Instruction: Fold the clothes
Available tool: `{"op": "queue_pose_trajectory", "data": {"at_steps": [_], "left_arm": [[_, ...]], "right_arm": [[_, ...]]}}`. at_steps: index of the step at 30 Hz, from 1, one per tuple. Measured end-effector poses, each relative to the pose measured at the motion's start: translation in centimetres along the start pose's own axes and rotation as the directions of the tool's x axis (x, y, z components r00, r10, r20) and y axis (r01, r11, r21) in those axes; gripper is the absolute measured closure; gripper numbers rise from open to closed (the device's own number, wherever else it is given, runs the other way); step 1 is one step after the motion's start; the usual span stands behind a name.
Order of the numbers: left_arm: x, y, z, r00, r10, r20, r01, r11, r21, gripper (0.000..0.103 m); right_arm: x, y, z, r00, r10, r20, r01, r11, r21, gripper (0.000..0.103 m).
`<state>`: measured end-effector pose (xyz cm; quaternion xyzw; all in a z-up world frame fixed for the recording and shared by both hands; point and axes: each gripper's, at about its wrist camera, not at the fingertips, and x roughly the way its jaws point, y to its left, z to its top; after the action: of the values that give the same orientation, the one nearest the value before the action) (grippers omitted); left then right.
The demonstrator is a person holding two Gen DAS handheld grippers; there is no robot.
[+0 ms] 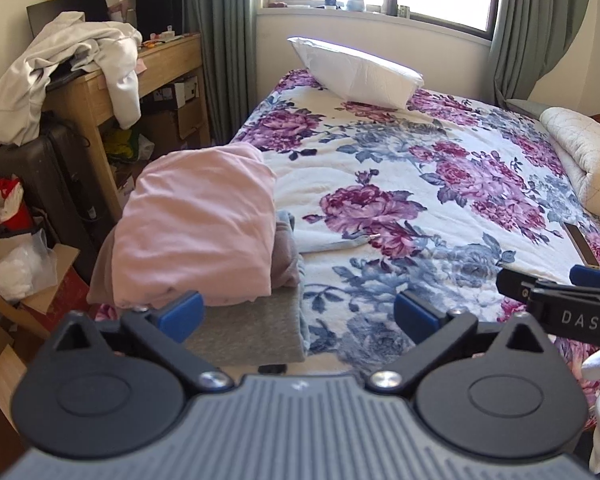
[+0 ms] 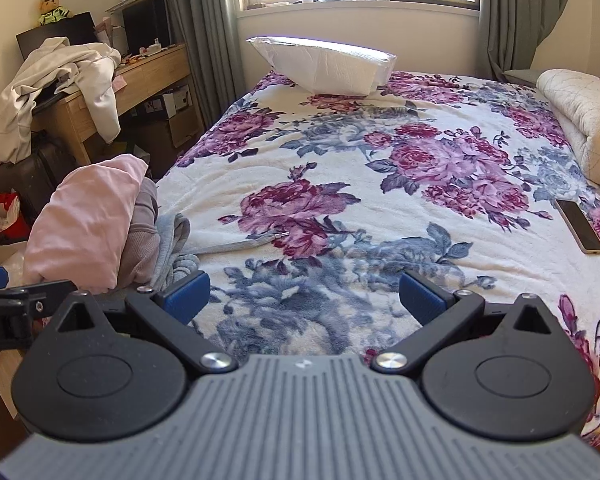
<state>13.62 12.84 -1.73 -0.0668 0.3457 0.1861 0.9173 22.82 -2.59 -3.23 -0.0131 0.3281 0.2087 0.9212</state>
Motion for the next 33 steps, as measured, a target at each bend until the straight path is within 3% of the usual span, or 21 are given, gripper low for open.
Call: {"op": "queue_pose_trajectory", "data": {"at_steps": [19, 33], "left_arm": [[-3.8, -2.5, -2.0, 0.999, -0.042, 0.034, 0.04, 0.997, 0.071, 0.0], [-4.7, -2.5, -2.3, 0.998, -0.045, 0.036, 0.043, 0.997, 0.058, 0.0]], "right_arm": [[-4.3, -0.7, -2.3, 1.0, -0.002, 0.007, 0.002, 1.0, 0.021, 0.0], [-4.9, 0.2, -2.2, 1.0, 0.017, 0.006, -0.017, 1.0, 0.015, 0.0]]}}
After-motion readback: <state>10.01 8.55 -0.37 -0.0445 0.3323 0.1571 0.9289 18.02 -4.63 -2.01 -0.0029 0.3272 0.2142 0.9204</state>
